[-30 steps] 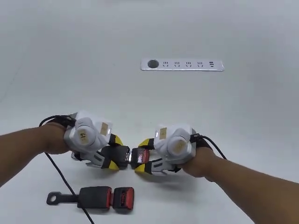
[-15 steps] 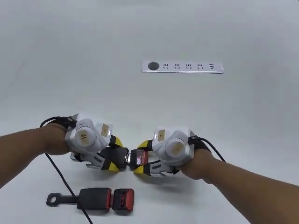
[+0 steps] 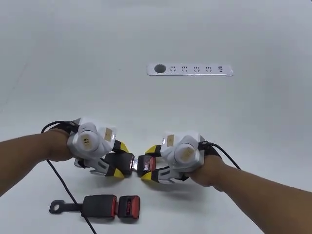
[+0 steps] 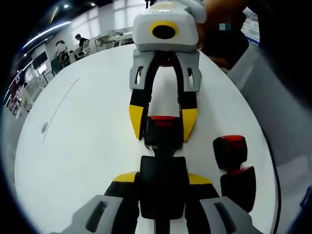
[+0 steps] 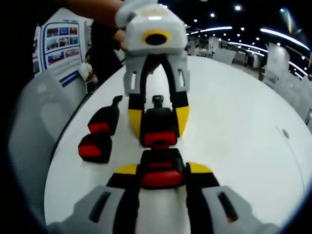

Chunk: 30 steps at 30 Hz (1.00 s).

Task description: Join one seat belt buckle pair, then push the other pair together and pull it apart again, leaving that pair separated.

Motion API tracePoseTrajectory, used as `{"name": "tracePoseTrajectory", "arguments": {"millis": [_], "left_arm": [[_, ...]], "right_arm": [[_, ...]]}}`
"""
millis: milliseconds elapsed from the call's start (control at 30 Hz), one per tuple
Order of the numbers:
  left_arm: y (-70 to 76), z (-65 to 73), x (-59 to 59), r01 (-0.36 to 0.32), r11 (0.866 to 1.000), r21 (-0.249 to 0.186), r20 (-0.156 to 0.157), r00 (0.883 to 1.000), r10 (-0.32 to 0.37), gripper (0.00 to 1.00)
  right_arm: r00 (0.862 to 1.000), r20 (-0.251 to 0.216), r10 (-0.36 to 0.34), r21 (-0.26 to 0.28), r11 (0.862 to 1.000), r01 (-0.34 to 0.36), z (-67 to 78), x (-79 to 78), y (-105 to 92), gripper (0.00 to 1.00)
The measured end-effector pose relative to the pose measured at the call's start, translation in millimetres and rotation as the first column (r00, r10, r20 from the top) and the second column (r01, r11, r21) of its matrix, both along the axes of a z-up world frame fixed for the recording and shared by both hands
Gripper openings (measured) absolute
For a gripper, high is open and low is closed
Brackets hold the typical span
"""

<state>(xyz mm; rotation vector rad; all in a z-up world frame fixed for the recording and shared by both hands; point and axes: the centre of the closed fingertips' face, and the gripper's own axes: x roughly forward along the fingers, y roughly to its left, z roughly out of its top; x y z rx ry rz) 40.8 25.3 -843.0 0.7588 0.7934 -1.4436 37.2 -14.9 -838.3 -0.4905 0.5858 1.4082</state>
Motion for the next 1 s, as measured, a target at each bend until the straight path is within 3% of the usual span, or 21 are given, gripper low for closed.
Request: {"name": "tracePoseTrajectory", "arguments": {"millis": [267, 633, 1000], "left_arm": [[-3.8, 9.7, -6.0, -0.01, 1.0, -0.007, -0.002, 1.0, 0.01, 0.37], [-7.4, 20.3, -12.5, -0.022, 1.0, -0.011, -0.005, 1.0, 0.022, 0.37], [-4.6, 16.0, -8.8, -0.026, 1.0, -0.013, -0.007, 1.0, 0.026, 0.37]], "right_arm": [[1.0, 0.013, 0.002, 0.003, 1.0, -0.002, 2.5, -2.4, -9.6, 0.36], [1.0, 0.008, -0.022, -0.006, 1.0, 0.022, -0.8, -3.6, -38.0, 0.36], [0.999, 0.011, -0.034, -0.005, 0.999, 0.034, 3.2, -6.1, -66.6, 0.37]]}}
